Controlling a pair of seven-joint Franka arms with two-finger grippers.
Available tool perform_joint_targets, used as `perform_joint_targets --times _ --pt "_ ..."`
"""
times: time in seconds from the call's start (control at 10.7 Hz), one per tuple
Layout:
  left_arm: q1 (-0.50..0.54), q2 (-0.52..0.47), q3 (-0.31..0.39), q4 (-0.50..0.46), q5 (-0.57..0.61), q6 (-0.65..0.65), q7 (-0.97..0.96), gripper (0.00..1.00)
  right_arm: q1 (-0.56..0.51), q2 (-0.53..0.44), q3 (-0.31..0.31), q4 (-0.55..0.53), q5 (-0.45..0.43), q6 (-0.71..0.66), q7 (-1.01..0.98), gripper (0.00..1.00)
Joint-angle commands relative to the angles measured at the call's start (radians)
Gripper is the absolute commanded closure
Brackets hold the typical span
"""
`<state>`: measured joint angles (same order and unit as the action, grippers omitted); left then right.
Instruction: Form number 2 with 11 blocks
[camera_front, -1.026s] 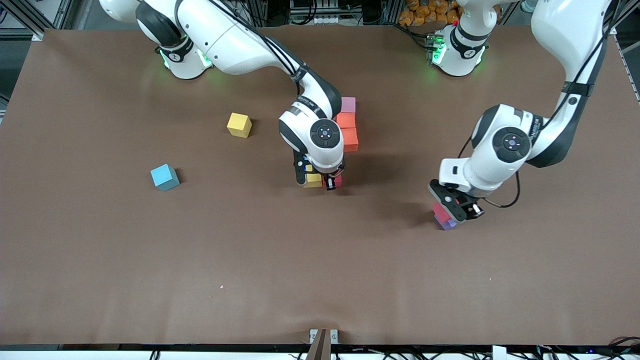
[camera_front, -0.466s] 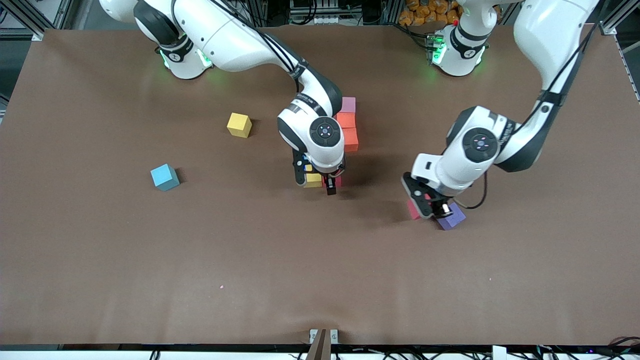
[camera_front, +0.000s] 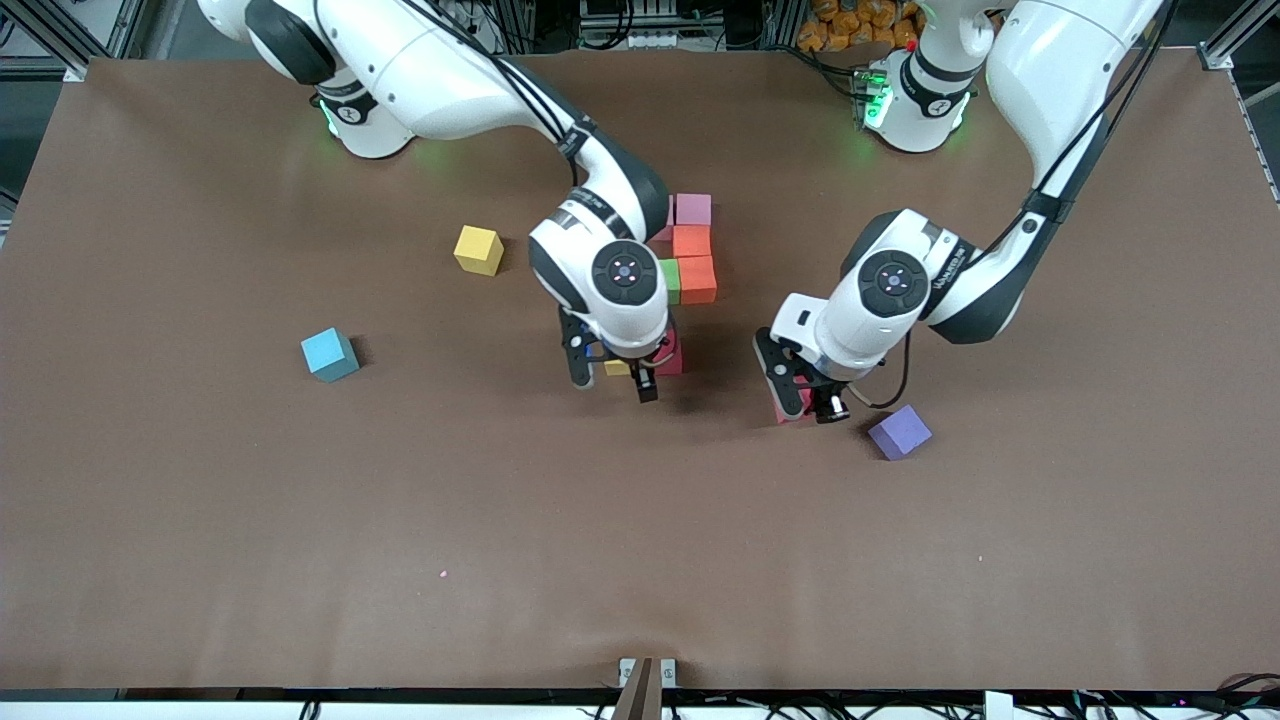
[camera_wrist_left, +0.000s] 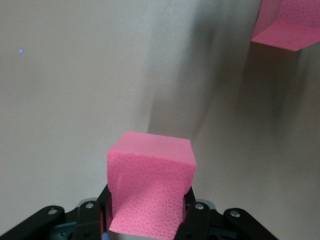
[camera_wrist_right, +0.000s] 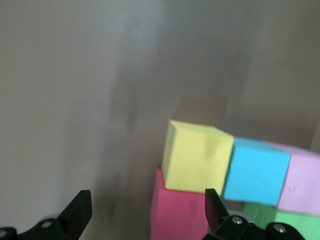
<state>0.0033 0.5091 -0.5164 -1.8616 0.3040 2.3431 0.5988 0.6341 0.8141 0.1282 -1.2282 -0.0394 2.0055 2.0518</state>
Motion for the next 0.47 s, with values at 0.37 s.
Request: perform_joint_targets --times 0.37 --pt "-0.124 0.017 0.004 0.009 0.015 -0.004 -0.22 0.63 -0.244 -0.088 0.028 -0.017 0.021 -0.099 -0.457 0.0"
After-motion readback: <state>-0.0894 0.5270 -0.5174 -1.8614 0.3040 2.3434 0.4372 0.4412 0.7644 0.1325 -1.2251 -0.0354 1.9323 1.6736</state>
